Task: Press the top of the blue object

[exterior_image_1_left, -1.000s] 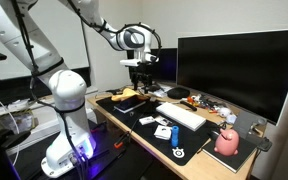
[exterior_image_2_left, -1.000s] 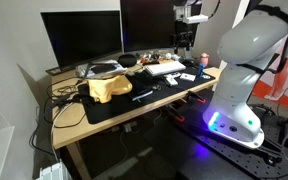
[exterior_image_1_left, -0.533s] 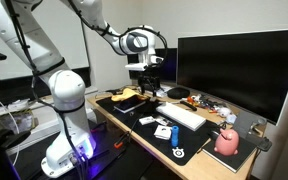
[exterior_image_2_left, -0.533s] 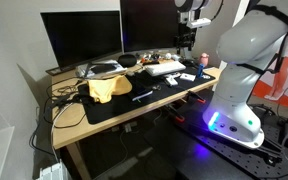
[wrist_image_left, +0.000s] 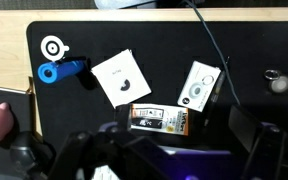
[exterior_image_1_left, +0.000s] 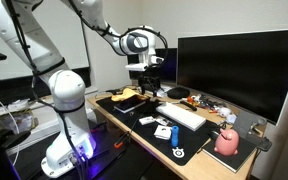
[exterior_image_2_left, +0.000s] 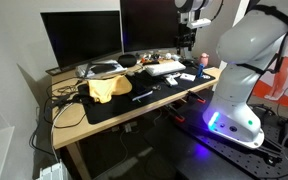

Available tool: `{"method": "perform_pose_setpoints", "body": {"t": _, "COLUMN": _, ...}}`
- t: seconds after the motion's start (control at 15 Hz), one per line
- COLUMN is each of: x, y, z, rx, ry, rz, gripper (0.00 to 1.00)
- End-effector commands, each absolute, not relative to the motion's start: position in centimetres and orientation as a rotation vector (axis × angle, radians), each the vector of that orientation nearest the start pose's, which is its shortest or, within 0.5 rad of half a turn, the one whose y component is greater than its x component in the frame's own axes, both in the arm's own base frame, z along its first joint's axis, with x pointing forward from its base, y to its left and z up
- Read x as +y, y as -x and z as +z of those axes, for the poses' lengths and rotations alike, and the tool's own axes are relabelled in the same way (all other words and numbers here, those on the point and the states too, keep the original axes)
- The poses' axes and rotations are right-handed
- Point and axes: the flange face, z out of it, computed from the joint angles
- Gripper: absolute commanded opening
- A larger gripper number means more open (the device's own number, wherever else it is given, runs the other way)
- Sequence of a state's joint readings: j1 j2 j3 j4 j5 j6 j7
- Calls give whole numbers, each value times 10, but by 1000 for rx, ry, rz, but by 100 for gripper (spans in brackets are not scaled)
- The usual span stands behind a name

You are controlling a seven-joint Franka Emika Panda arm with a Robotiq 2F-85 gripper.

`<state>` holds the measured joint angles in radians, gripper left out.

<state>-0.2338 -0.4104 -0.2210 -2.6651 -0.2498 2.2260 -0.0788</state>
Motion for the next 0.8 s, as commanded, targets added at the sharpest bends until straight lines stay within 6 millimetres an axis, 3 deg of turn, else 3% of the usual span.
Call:
{"method": "perform_pose_setpoints", "body": {"t": 0.0, "x": -173, "y": -345, "z": 364, "rx": 334, "ry": 3217, "rz": 97, "gripper": 100}}
{"method": "perform_pose_setpoints", "body": {"t": 0.2, "x": -183, "y": -343, "z": 363, "rx": 368, "ry": 3195, "rz": 107, "gripper": 100}}
{"method": "perform_pose_setpoints", "body": {"t": 0.73, "x": -236, "y": -311, "z": 359, "rx": 512, "ry": 3151, "rz": 90, "gripper": 100}}
